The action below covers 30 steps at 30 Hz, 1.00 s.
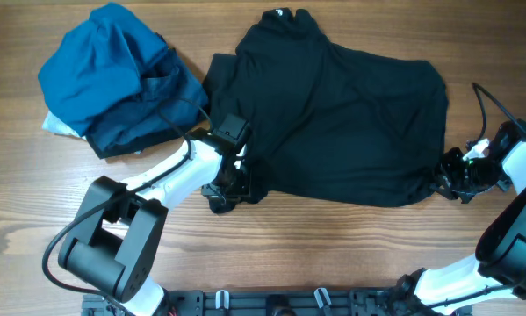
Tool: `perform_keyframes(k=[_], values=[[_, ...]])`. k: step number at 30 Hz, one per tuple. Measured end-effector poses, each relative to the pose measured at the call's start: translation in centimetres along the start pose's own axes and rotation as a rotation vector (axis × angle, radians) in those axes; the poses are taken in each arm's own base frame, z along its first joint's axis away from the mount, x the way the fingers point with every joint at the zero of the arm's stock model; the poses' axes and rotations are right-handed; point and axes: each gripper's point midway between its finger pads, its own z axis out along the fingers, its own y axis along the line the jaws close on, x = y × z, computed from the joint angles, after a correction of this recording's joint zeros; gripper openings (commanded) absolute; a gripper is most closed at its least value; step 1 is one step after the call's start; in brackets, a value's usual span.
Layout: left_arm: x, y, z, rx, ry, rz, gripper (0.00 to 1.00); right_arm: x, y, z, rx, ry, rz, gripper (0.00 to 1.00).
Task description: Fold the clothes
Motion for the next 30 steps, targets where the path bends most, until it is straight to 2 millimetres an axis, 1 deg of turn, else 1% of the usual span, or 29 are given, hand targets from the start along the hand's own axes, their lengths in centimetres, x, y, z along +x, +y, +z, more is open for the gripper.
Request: perform_keyframes(k=[2,4,8,9,10,12,14,16,17,18,19,20,22,23,25,26,27,30], values=[[0.0,0.0,0.0,0.0,0.0,0.0,0.05,-0.2,1.1,-0.6,-0.048,0.002,-0.025,0.41],[0.0,0.0,0.0,0.0,-0.001,0.0,0.05,-0.5,2.2,-1.7,-0.084,-0.015,-0.054,0.5],[-0.1,0.0,0.0,0.002,-0.004,0.001,0.06,-0.4,3.6,-4.0,-0.119,-0.056,-0.095,0.51],[-0.2,-0.1,0.0,0.004,-0.007,0.001,0.06,-0.2,3.6,-4.1,-0.116,-0.052,-0.094,0.51],[-0.3,-0.1,0.0,0.005,-0.011,0.002,0.06,0.0,3.3,-4.1,-0.102,-0.045,-0.089,0.5],[-0.4,-0.2,0.0,0.008,-0.016,0.003,0.06,0.0,2.6,-3.9,-0.065,-0.048,-0.084,0.4],[-0.4,-0.2,0.0,0.008,-0.017,0.003,0.06,0.3,1.7,-2.9,-0.041,-0.043,-0.071,0.3],[-0.4,-0.2,0.0,0.008,-0.017,0.003,0.06,0.9,0.8,-1.6,-0.031,-0.038,-0.054,0.29],[-0.4,-0.2,0.0,0.009,-0.017,0.003,0.06,1.5,0.3,-0.9,-0.022,-0.026,-0.038,0.31],[-0.4,-0.2,0.0,0.008,-0.017,0.003,0.06,1.6,0.1,-0.7,-0.021,-0.023,-0.035,0.41],[-0.4,-0.2,0.0,0.009,-0.017,0.003,0.06,1.7,0.0,-0.6,-0.018,-0.021,-0.03,0.49],[-0.4,-0.2,0.0,0.008,-0.017,0.003,0.06,1.6,0.0,-0.6,-0.016,-0.024,-0.026,0.51],[-0.4,-0.2,0.0,0.008,-0.017,0.003,0.06,1.3,0.0,-0.6,-0.014,-0.037,-0.021,0.52],[-0.4,-0.2,0.0,0.009,-0.017,0.003,0.06,1.2,-0.1,-0.5,-0.011,-0.043,-0.021,0.47],[-0.4,-0.2,0.0,0.009,-0.017,0.003,0.07,1.2,-0.5,0.0,-0.005,-0.051,-0.01,0.27],[-0.4,-0.2,0.0,0.009,-0.017,0.003,0.06,1.3,-0.6,0.2,-0.003,-0.053,-0.003,0.1],[-0.4,-0.2,0.0,0.01,-0.017,0.003,0.07,1.2,-0.7,0.3,-0.001,-0.059,-0.002,0.05],[-0.4,-0.3,0.0,0.011,-0.015,0.003,0.06,1.2,-0.3,0.3,-0.027,-0.058,0.004,0.04]])
